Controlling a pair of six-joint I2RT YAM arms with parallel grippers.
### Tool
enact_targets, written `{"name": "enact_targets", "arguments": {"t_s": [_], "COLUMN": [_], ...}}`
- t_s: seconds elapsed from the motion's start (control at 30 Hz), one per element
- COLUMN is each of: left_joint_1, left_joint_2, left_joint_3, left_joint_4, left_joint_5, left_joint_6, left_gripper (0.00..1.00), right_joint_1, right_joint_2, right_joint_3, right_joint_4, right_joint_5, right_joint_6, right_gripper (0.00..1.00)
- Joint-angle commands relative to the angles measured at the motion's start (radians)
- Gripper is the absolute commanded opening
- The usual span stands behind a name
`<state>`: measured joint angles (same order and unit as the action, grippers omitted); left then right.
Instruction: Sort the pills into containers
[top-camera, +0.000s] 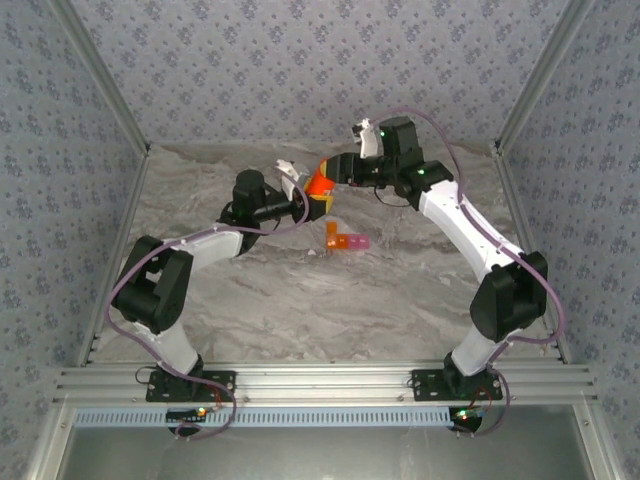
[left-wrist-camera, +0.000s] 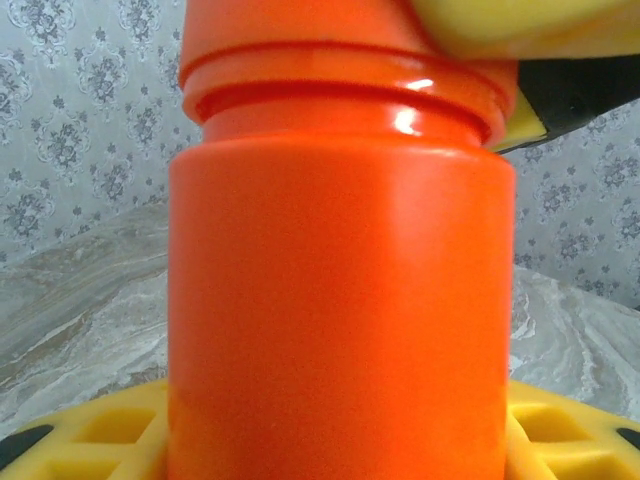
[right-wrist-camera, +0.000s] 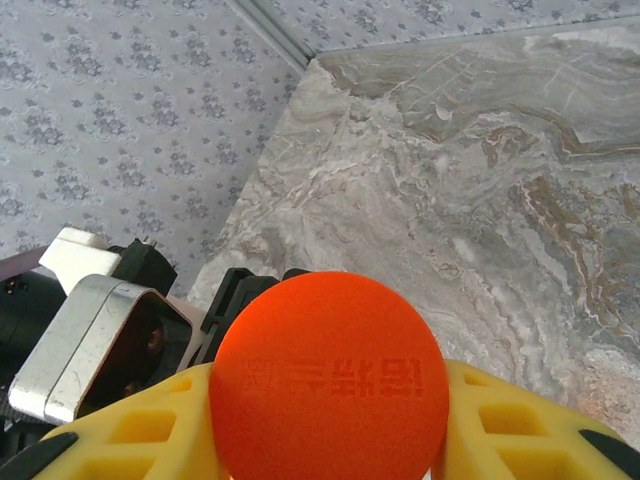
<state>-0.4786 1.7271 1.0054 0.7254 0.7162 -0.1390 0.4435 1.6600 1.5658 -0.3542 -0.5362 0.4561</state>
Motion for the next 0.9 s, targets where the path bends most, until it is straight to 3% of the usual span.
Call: {"name": "enact_targets", "arguments": {"t_s": [0.0,0.27,0.53,0.87], "left_joint_1": [-0.017,-0.018,-0.020,-0.020], "left_joint_2": [-0.041,-0.038,-0.028,-0.020], "left_joint_3": [0.029,0.011,0.000,0.002], "left_joint_4": [0.107,0.078,0.082,0.083], "left_joint_5": [-0.010,-0.031,-0.038,-0.033], "left_joint_6": [0.022,0.048,0.048,0.045], "left_gripper": [0.00,0.00,0.00,0.00], "right_joint_1": [0.063,0.044,0.031,0.015], "right_joint_2": [0.041,0.036,0.031,0.013], "right_joint_3": [0.021,0.078,0.110,0.122], "right_joint_4": [-0.151,-0.206,-0.227,-0.224], "right_joint_5": [-0.054,-0.038,-0.034,-0.036], "right_joint_6": [0.000,-0.018,-0.022,-0.026], "right_gripper": [0.34,0.49,0.56,0.75]}}
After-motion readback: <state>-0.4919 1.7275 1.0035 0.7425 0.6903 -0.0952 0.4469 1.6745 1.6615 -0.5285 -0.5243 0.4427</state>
